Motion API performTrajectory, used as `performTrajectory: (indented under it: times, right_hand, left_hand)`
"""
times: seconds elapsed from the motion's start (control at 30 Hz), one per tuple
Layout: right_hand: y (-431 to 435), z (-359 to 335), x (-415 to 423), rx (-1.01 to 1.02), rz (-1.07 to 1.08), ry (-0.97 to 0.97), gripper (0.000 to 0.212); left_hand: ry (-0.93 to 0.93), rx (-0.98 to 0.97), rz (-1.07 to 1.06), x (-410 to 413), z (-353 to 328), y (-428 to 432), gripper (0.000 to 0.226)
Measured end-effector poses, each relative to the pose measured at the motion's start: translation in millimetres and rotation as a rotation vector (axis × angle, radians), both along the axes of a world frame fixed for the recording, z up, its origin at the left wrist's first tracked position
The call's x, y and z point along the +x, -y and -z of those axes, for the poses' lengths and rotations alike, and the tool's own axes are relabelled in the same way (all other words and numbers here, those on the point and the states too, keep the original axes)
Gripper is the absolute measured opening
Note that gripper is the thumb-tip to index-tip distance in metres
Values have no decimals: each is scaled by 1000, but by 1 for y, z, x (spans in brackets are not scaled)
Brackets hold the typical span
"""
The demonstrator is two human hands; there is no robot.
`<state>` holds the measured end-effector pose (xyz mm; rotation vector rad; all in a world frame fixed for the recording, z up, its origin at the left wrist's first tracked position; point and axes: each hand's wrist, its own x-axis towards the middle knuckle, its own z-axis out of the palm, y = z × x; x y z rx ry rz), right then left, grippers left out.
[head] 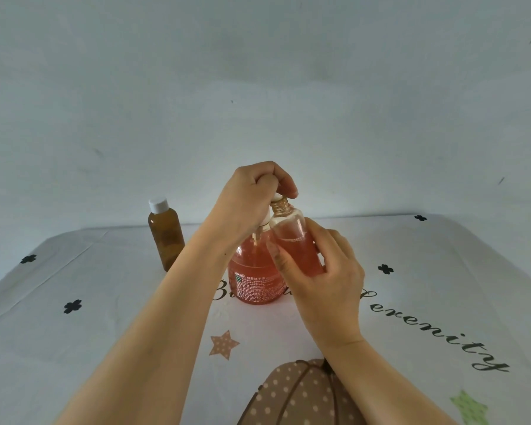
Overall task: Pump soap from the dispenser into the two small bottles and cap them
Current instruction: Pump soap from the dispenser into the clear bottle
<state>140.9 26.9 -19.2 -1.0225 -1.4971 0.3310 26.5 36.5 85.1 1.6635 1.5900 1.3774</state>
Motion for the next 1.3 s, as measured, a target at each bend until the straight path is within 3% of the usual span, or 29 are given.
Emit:
performTrajectory:
  times: [0.5, 0.9, 1.17, 1.3]
  right_hand:
    - [-1, -5, -1, 51, -3, -20, 59]
    - [-1, -6, -3, 47, -12, -27, 57]
    - [-1, -5, -2, 36, -29, -33, 55]
    - [0, -4, -2, 27, -37, -26, 57]
  left_hand:
    - [235, 16, -65, 3, -9, 4, 21]
    - [266, 2, -43, 3, -10, 3, 17]
    - [335, 4, 32, 5, -7, 2, 30]
    - [276, 32, 64, 3, -4, 1, 34]
